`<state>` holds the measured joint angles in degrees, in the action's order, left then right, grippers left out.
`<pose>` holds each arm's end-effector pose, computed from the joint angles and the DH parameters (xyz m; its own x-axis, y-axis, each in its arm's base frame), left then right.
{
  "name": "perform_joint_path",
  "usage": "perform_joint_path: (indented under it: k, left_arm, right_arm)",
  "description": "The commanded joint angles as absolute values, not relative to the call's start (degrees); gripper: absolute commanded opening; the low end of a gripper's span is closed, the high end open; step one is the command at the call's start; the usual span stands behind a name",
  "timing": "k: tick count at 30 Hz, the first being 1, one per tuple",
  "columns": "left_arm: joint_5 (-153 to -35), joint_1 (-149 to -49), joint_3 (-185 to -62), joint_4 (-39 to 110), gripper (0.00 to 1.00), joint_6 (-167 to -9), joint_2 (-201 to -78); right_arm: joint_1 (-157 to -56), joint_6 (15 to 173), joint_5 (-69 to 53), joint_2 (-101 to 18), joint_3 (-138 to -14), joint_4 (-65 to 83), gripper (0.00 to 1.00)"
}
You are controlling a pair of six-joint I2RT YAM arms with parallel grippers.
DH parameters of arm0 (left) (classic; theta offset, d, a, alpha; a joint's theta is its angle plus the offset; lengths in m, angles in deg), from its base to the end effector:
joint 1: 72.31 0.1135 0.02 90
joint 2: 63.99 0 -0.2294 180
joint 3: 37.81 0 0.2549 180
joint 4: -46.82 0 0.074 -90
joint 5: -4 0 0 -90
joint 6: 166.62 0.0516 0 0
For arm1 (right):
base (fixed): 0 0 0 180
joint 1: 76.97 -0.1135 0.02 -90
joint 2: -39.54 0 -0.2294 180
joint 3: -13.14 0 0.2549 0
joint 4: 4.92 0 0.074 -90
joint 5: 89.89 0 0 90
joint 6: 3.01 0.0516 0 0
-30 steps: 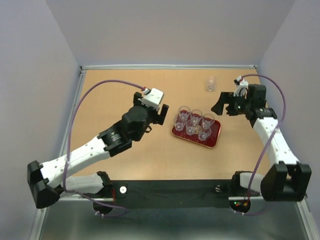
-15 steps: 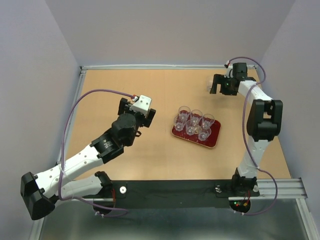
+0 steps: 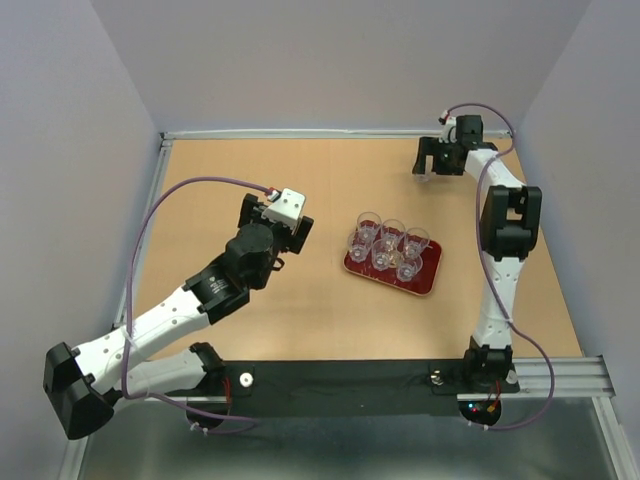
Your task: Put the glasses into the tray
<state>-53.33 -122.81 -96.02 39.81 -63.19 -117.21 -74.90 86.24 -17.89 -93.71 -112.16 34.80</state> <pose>0.1830 -0.1782 0.3153 0.0494 0.2475 -0.9676 0.3032 0.9194 0.2506 0.5128 -0.0026 0.1543 -0.7365 0.0142 -0.6763 -0.1833 0.9582 0.2196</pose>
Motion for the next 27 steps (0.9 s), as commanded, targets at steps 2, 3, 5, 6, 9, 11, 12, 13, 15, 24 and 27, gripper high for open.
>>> perform_joint_path:
  k: [2,3,5,6,9,11,12,13,15,24,27]
  left_arm:
    - [-54.5,-122.5,-97.0,42.2,0.93,-63.3,-117.3]
    - [-54.5,-122.5,-97.0,42.2,0.93,-63.3,-117.3]
    - [-54.6,-122.5,-97.0,42.1,0.93,-63.4,-117.4]
    - [-54.6,-122.5,-97.0,42.3,0.93,-63.5,-117.3]
    - [-54.9,-122.5,-97.0,42.3,0.93,-63.7,-117.5]
    - [-55.1,-122.5,-97.0,42.2,0.93,-63.8,-117.6]
    - [-55.2,-122.5,-97.0,42.3,0.92,-63.8,-117.6]
    - [-55.2,-122.4,-97.0,42.3,0.92,-63.9,-117.6]
    - [-55.2,-122.4,-97.0,42.3,0.92,-64.0,-117.6]
    - [-60.7,-119.5,-97.3,43.1,0.93,-67.8,-117.1]
    - [-68.0,-115.3,-97.5,44.4,0.93,-70.5,-116.1]
  right_arm:
    - [-76.3,88.6,-16.5,-96.3,-116.8,33.1,1.0]
    - [-76.5,88.7,-15.9,-96.8,-117.6,33.0,1.0]
    - [-76.9,89.4,-14.5,-98.1,-118.6,32.5,1.0]
    - [-76.9,89.5,-14.0,-98.4,-119.7,32.5,1.0]
    - [-78.2,90.0,-12.0,-99.3,-120.4,32.3,0.96]
    - [-78.5,90.1,-10.8,-99.5,-120.5,32.0,0.88]
    - [-78.6,90.2,-10.3,-99.4,-120.4,31.9,0.83]
    - [-78.5,90.3,-9.9,-99.3,-120.0,31.8,0.72]
    - [-78.5,90.1,-9.1,-99.0,-119.5,31.7,0.59]
    - [-78.5,84.5,-8.8,-93.3,-111.5,31.0,0.31]
    - [-77.7,79.2,-13.7,-86.5,-107.0,29.0,0.25]
